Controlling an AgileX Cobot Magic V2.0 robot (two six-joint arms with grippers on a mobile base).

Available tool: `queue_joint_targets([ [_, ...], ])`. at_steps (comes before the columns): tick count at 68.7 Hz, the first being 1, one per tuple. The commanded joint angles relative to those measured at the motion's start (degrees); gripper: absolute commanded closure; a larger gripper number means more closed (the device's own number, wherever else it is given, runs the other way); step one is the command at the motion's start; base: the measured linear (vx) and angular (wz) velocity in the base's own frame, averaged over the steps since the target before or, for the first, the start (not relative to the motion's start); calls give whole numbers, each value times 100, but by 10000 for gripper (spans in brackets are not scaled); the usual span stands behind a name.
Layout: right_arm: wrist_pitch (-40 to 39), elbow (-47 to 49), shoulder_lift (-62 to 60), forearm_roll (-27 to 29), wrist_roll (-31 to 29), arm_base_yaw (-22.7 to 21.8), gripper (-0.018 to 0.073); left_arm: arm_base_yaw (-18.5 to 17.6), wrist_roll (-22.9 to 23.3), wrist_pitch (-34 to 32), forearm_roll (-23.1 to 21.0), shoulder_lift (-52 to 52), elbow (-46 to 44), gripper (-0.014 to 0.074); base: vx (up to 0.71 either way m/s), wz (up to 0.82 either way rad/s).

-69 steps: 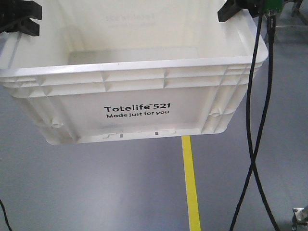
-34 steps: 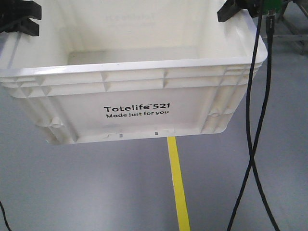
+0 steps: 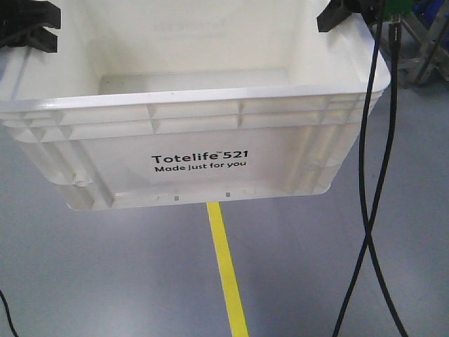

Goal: Place moving items into box and shelve
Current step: 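Keep both grippers clamped on the crate rims while driving across the floor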

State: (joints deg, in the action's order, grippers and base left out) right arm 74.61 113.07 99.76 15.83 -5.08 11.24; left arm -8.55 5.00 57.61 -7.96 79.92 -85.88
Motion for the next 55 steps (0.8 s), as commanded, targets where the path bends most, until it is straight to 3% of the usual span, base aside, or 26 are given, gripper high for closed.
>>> queue_joint_targets([
  [1, -107, 245, -375, 799, -109, 45, 570, -99, -164, -743, -487, -283, -201, 613, 50, -27],
  [55, -107, 245, -375, 799, -109, 45, 570, -99, -164, -743, -484, -283, -201, 613, 45, -39],
])
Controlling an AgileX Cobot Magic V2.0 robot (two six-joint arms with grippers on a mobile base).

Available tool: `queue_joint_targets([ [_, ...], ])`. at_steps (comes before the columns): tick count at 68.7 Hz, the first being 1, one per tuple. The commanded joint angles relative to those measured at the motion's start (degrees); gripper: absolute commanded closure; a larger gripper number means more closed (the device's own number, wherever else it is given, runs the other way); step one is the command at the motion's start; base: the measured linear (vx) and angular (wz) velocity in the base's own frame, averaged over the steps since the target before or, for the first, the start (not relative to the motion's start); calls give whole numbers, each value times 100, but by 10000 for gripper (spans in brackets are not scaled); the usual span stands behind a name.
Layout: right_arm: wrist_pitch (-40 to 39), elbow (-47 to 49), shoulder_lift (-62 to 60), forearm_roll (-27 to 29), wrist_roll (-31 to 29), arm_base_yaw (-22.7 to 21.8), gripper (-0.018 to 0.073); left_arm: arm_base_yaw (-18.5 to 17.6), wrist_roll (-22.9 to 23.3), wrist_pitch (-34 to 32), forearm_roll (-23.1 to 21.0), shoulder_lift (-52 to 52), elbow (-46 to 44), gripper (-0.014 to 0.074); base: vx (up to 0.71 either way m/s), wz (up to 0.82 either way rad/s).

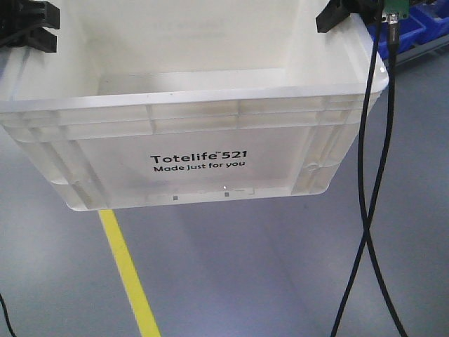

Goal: Place moving items into box and shelve
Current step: 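Keep both grippers clamped on the crate rims while driving across the floor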

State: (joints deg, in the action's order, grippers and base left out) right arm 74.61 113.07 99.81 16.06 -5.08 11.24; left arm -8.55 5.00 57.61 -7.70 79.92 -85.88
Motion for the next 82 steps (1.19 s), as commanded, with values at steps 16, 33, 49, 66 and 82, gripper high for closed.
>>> queue_joint_targets([
  [16, -107, 245, -380, 776, -109, 45, 570, -99, -164, -743, -498, -283, -201, 613, 38, -62],
  [33, -107, 245, -380, 776, -109, 45, 570, -99, -164, -743, -498, -283, -201, 613, 35, -56],
  [49, -107, 245, -380, 776, -109, 45, 570, -99, -164, -743, -495, -283, -201, 613, 33, -50],
  [66, -107, 245, -380, 776, -109, 45, 570, -99, -164, -743, -495, -283, -201, 613, 31, -48],
  [82, -107, 245, -380, 776, -109, 45, 570, -99, -164, -743, -495, -283, -201, 613, 29, -46],
])
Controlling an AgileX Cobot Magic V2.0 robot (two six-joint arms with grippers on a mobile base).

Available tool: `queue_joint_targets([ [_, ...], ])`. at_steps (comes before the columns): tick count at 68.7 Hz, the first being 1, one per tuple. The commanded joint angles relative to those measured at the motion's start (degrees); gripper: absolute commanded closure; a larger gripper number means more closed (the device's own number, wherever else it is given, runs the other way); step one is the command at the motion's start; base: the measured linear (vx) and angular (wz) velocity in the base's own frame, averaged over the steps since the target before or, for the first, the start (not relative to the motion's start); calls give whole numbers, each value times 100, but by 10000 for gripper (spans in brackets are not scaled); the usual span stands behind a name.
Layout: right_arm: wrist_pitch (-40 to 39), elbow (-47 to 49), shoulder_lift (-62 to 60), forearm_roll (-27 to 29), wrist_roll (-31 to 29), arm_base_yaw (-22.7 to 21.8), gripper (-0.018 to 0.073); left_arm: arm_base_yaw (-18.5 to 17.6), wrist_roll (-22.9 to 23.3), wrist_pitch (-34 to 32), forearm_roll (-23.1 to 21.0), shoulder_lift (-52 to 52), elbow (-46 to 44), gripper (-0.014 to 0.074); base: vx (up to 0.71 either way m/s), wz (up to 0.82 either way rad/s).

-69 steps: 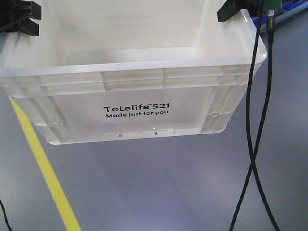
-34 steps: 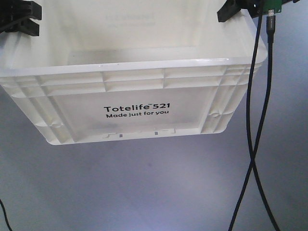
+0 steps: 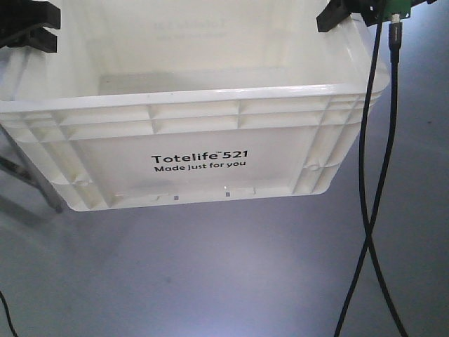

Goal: Place moving items into box and shelve
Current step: 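Keep both grippers clamped on the crate rims while driving across the floor, then carry the crate with both grippers alongside the blue-bin shelf rack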

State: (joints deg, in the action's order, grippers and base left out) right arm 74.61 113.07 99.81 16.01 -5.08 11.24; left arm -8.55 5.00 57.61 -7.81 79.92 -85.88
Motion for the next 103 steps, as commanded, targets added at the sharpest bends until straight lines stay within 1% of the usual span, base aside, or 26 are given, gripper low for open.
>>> queue_joint_targets([
  [1, -107, 245, -380, 781, -109, 45, 570, -99, -164, -743, -483, -283, -201, 613, 28, -46],
  [38, -107, 245, -380, 781, -109, 45, 570, -99, -164, -743, -493, -283, -201, 613, 29, -48],
  [103, -107, 245, -380, 781, -109, 45, 570, -99, -164, -743, -495, -283, -201, 613, 39, -16],
])
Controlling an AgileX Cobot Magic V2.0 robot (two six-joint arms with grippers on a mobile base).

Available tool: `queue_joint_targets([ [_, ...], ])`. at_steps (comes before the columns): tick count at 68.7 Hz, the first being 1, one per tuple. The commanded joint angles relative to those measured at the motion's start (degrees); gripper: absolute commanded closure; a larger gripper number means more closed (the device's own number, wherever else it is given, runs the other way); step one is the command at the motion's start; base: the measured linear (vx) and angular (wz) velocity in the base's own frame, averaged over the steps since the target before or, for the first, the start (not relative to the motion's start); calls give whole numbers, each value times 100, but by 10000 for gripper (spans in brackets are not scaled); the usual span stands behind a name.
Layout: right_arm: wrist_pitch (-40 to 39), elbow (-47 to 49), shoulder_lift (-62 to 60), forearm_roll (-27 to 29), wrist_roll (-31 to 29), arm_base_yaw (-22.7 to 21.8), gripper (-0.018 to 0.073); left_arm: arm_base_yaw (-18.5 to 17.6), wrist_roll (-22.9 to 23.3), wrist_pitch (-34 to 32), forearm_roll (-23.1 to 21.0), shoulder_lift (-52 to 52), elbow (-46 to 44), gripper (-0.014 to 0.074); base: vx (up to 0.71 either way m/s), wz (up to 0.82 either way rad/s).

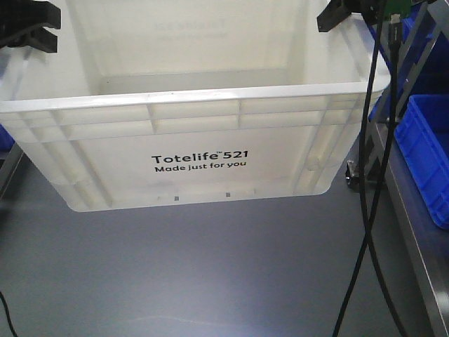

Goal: Place moving items into box and shelve
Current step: 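Carry the crate with both grippers alongside the blue-bin shelf rack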

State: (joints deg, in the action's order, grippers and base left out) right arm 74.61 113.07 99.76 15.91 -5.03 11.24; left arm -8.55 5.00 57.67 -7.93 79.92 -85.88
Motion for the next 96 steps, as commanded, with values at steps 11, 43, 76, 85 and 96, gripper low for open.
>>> queue_joint_targets([
  [11, -107, 245, -375, 790, -114, 45, 570, -99, -164, -749, -483, -283, -201, 613, 44, -18],
  [43, -107, 245, -375, 790, -114, 45, 570, -99, -164, -749, -483, -283, -201, 613, 45, -19],
  [76, -107, 245, -375, 790, -114, 45, 570, -99, -164, -749, -483, -283, -201, 613, 48, -10],
  [85, -107, 245, -375, 790, -114, 45, 570, -99, -164, -749, -483, -283, -201, 613, 48, -1],
  [96, -107, 245, -375, 790, -114, 45, 570, -99, -164, -749, -483, -283, -201, 613, 48, 4],
])
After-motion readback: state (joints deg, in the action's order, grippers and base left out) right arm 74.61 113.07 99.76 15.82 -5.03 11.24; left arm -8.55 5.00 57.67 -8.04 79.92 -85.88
